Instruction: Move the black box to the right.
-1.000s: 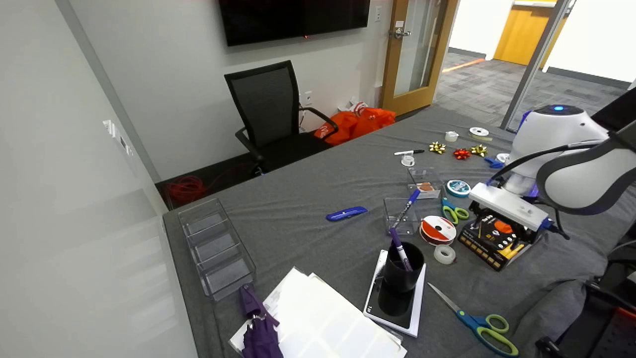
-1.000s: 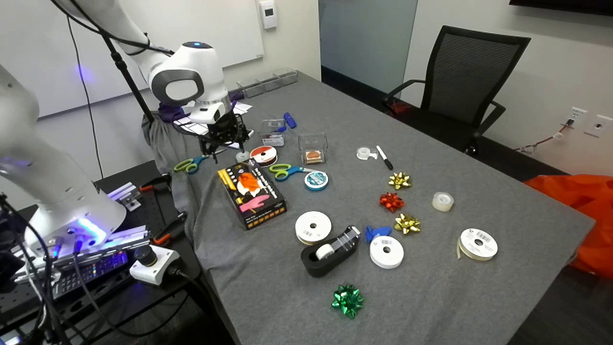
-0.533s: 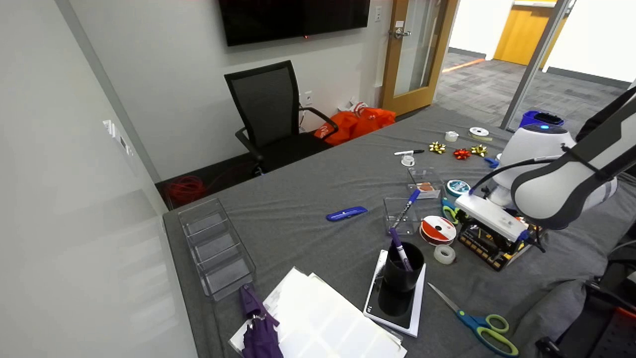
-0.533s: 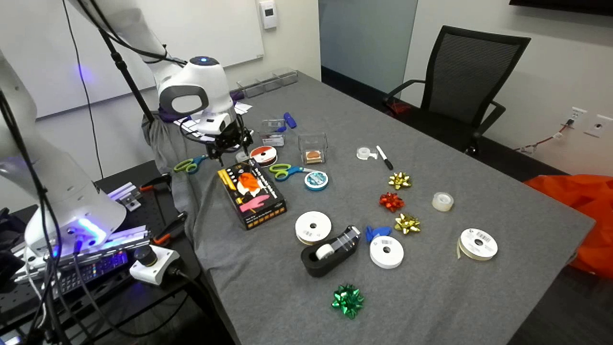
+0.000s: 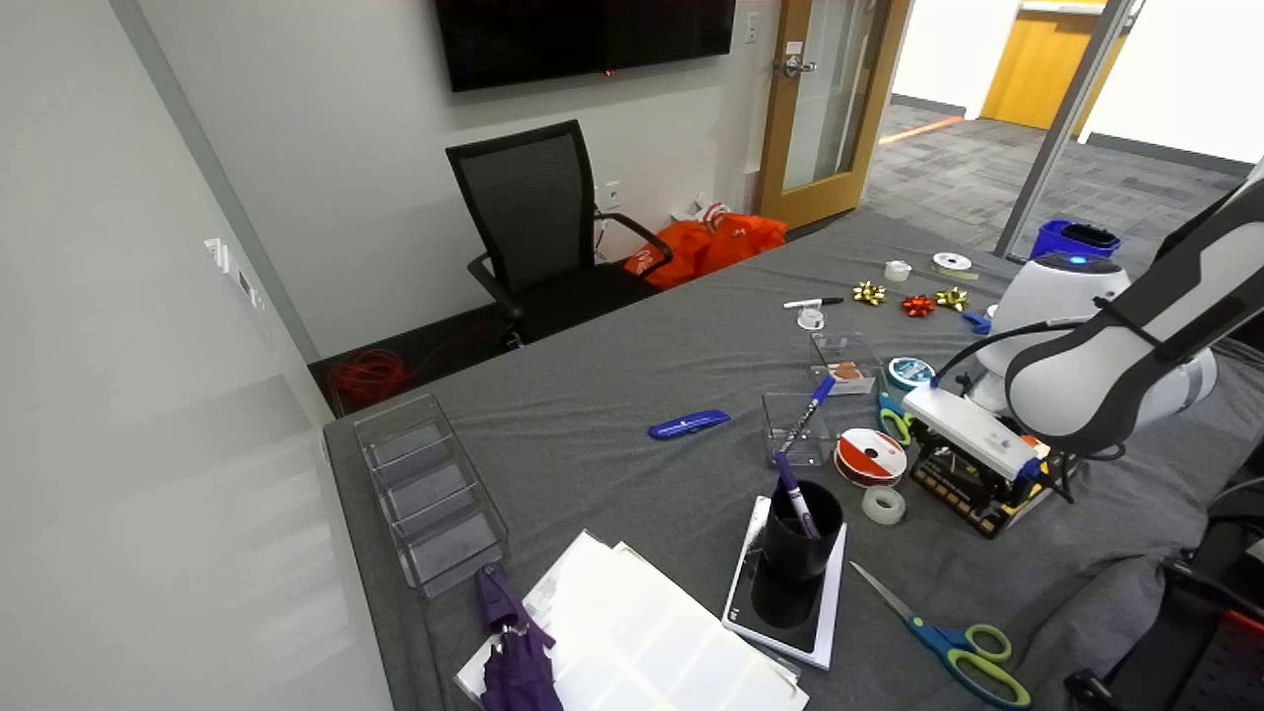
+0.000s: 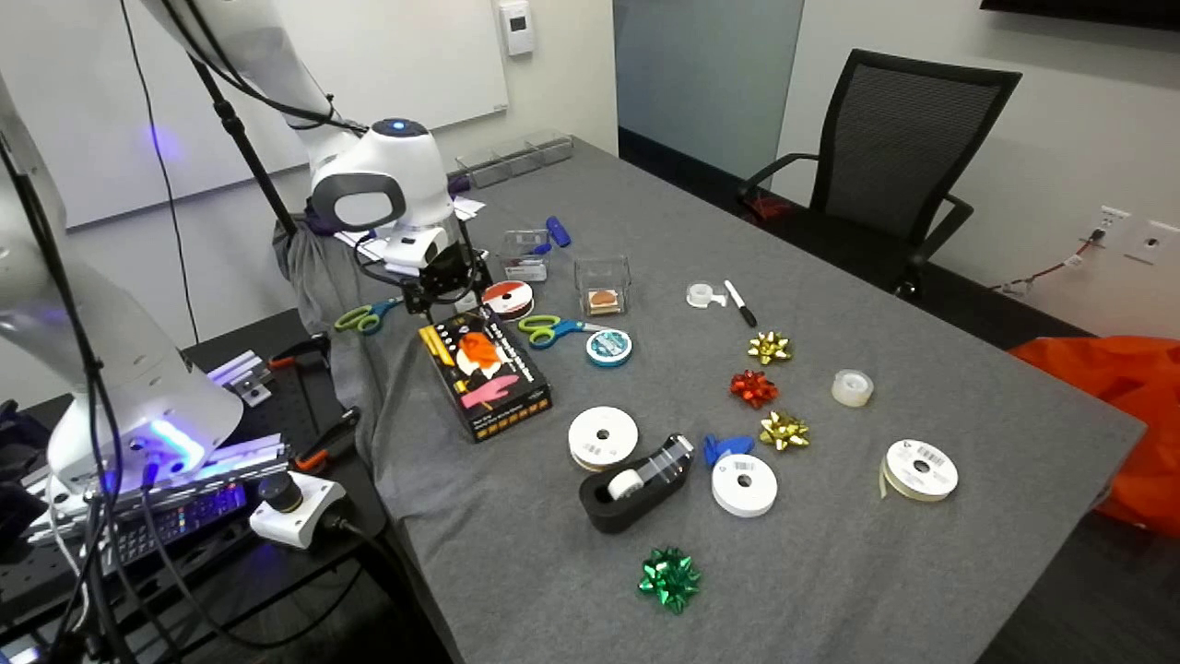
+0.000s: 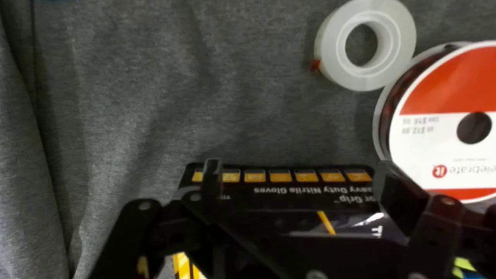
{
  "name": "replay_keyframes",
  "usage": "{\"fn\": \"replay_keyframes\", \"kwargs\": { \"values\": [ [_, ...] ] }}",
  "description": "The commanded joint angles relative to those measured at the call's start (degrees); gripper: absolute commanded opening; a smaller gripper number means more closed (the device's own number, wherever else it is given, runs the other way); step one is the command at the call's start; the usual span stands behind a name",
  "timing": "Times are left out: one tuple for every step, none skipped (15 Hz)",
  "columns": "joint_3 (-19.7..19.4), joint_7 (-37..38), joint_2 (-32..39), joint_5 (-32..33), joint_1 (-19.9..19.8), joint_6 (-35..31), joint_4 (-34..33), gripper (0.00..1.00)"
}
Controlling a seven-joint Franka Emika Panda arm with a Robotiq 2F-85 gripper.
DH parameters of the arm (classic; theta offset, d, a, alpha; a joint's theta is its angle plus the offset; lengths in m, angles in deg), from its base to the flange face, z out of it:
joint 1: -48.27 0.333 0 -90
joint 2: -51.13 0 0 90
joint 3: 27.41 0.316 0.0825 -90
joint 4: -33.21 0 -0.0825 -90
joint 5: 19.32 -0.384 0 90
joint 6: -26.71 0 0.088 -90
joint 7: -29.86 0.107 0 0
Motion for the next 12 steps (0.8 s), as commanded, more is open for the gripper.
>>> {"fn": "replay_keyframes", "kwargs": {
  "values": [
    [-10.51, 7.04, 1.02, 7.89, 7.35, -2.43, 0.81, 1.0],
    [-13.85, 9.42, 1.39, 11.27, 9.45, -1.98, 0.59, 1.0],
    [-16.67, 11.61, 1.71, 14.21, 11.07, -1.75, 0.37, 1.0],
    [-19.33, 13.64, 1.99, 17.01, 12.65, -1.19, 0.11, 1.0],
    [-21.41, 15.08, 2.09, 19.33, 13.71, -0.82, -0.02, 1.0],
    [-23.47, 16.23, 2.0, 21.73, 14.71, -0.47, 0.11, 1.0],
    [-25.03, 17.02, 2.05, 23.71, 15.35, -0.44, 0.2, 1.0],
    [-26.86, 17.7, 2.2, 26.01, 16.12, -0.57, 0.42, 1.0],
    [-28.39, 18.07, 2.55, 28.02, 16.64, -0.82, 0.52, 1.0],
    [-30.12, 18.4, 2.94, 30.15, 17.28, -1.07, 0.68, 1.0],
    [-31.75, 18.58, 3.37, 32.21, 17.82, -1.28, 0.76, 1.0],
    [-33.26, 18.33, 3.57, 34.13, 18.01, -1.29, 0.79, 1.0]
  ]
}}
